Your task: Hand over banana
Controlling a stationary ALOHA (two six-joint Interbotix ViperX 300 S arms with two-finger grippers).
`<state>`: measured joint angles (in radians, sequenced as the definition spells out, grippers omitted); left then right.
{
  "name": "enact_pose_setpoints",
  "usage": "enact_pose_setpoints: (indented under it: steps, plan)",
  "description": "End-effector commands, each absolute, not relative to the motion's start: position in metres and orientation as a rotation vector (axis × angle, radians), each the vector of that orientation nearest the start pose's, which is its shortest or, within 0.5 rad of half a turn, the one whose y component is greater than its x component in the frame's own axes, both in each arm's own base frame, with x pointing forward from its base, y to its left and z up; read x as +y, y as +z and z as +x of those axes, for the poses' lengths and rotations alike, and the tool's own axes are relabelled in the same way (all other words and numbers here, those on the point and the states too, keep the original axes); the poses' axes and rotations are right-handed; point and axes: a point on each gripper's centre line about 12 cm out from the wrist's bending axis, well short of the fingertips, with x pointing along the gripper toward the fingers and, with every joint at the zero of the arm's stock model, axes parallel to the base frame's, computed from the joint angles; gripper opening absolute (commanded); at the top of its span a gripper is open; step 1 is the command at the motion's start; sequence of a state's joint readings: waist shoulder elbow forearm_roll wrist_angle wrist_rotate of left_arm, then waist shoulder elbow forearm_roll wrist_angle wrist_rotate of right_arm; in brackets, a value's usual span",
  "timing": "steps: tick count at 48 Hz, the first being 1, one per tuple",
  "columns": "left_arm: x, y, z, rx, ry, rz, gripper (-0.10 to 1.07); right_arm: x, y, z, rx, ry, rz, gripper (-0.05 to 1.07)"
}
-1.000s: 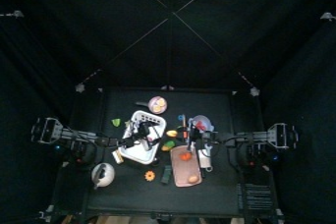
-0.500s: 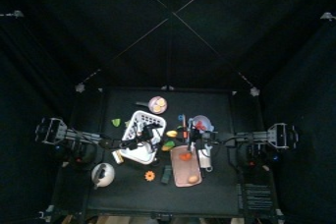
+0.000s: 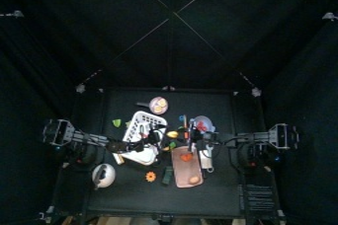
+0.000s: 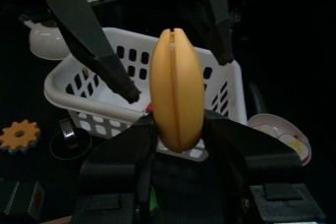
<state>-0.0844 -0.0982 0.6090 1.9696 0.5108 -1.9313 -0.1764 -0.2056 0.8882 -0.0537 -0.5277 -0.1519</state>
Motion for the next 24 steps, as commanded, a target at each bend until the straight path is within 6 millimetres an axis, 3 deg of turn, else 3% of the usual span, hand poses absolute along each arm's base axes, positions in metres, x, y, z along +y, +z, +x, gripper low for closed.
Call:
enact_pose_setpoints:
  steps: [1, 16, 24]
  plan:
    - [0.018, 0.2643, 0.4024, 0.271, 0.372, 0.169, 1.03, -0.0589, 0.2388, 0.3456, 0.125, -0.139, -0.186, 0.6]
    - [0.0211, 0.2629, 0.4074, 0.257, 0.408, 0.198, 1.0, -0.0589, 0.2372, 0.3456, 0.13, -0.138, -0.187, 0.6]
    - [0.0209, 0.2628, 0.4058, 0.246, 0.421, 0.221, 0.91, -0.0586, 0.2372, 0.3462, 0.13, -0.135, -0.192, 0.6]
